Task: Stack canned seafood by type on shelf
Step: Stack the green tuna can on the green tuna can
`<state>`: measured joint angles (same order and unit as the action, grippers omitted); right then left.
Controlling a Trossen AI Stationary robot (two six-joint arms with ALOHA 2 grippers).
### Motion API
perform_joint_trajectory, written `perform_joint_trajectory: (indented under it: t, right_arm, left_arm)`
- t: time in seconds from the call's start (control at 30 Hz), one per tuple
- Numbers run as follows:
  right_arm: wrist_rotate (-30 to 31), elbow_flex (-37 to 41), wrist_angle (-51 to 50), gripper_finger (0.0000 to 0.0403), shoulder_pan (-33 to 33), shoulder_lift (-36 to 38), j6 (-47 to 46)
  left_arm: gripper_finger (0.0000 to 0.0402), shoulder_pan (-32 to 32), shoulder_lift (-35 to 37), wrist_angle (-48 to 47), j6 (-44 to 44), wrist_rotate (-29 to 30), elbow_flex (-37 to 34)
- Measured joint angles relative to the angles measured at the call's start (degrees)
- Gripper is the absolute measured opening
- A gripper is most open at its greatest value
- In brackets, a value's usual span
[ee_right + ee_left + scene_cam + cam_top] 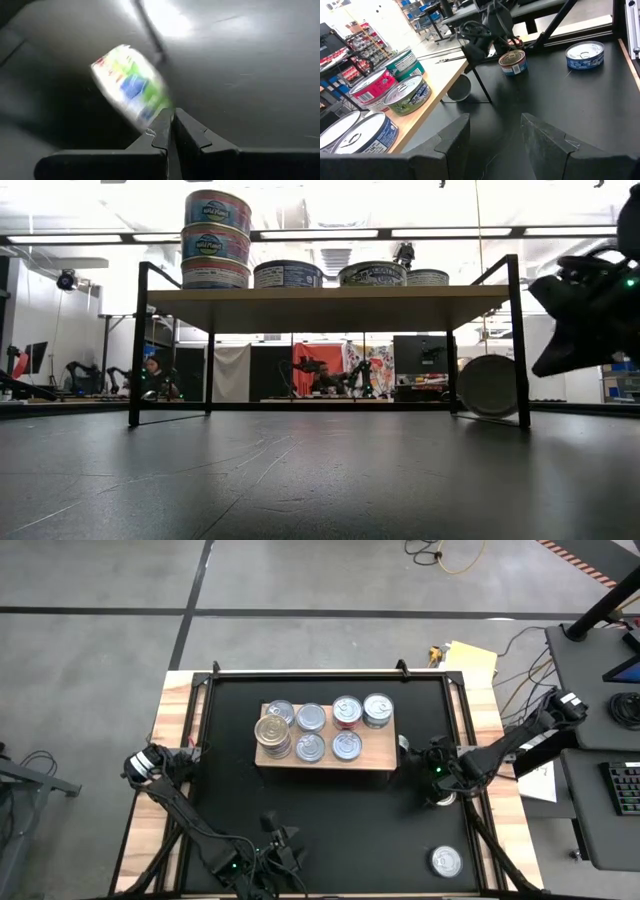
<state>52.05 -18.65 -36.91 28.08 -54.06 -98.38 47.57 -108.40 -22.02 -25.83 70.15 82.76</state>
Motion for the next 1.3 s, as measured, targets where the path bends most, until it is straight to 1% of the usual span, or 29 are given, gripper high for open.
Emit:
perform_joint_trajectory:
  t: [0.07, 0.13, 0.27, 0.53, 0.67, 0.83, 0.93, 1.07, 1.17, 1.23, 1.3]
  right_arm:
    - [0.0, -0.8, -5.3, 0.0013, 0.1, 1.2, -4.9]
    - [0.3, -1.6, -7.8, 0.0013, 0.2, 2.2, -6.1]
    - [2.5, -4.0, -7.8, 0.0013, 0.1, 3.4, -2.3]
    - [6.5, -8.7, -7.4, 0.0013, 0.1, 3.3, 5.5]
    - [7.8, -8.0, -7.6, 0.0013, 0.0, 3.3, 5.0]
    - [9.8, -5.4, -7.3, 0.0013, 0.0, 3.2, 1.3]
    - [9.9, -4.1, -6.8, 0.0013, 0.0, 3.2, -0.9]
    - [9.6, -3.8, -4.1, 0.0013, 0.0, 3.2, 0.8]
    - [9.5, -4.2, -4.1, 0.0013, -0.1, 3.3, 2.0]
    - [9.3, -4.8, -3.9, 0.0013, -0.7, 3.4, 2.4]
    - [7.8, -5.0, -4.2, 0.0013, -2.2, 3.4, 3.0]
  left_arm:
    - [0.0162, 0.0, 0.0, 0.0, -0.2, 0.0, 0.0]
    - [0.0162, 0.0, 0.0, 0.0, -0.2, 0.0, 0.0]
    - [0.0162, 0.0, 0.0, -0.1, -0.2, 0.0, 0.0]
    - [0.0162, 0.0, 0.0, -0.3, -0.2, 0.0, 0.0]
    - [0.0162, 0.0, 0.0, -0.4, -0.3, -0.1, 0.0]
    - [0.0162, 0.0, 0.0, -0.4, -0.4, -0.1, 0.0]
    - [0.0162, -0.1, 0.0, -0.4, -0.4, -0.1, 0.0]
    - [0.0162, -0.2, 0.0, -0.4, -0.2, -0.1, 0.0]
    - [0.0162, -0.2, 0.0, -0.4, -0.2, -0.1, 0.0]
    - [0.0162, -0.2, 0.0, -0.4, -0.2, -0.1, 0.0]
    - [0.0162, -0.2, 0.0, -0.4, -0.1, -0.1, 0.0]
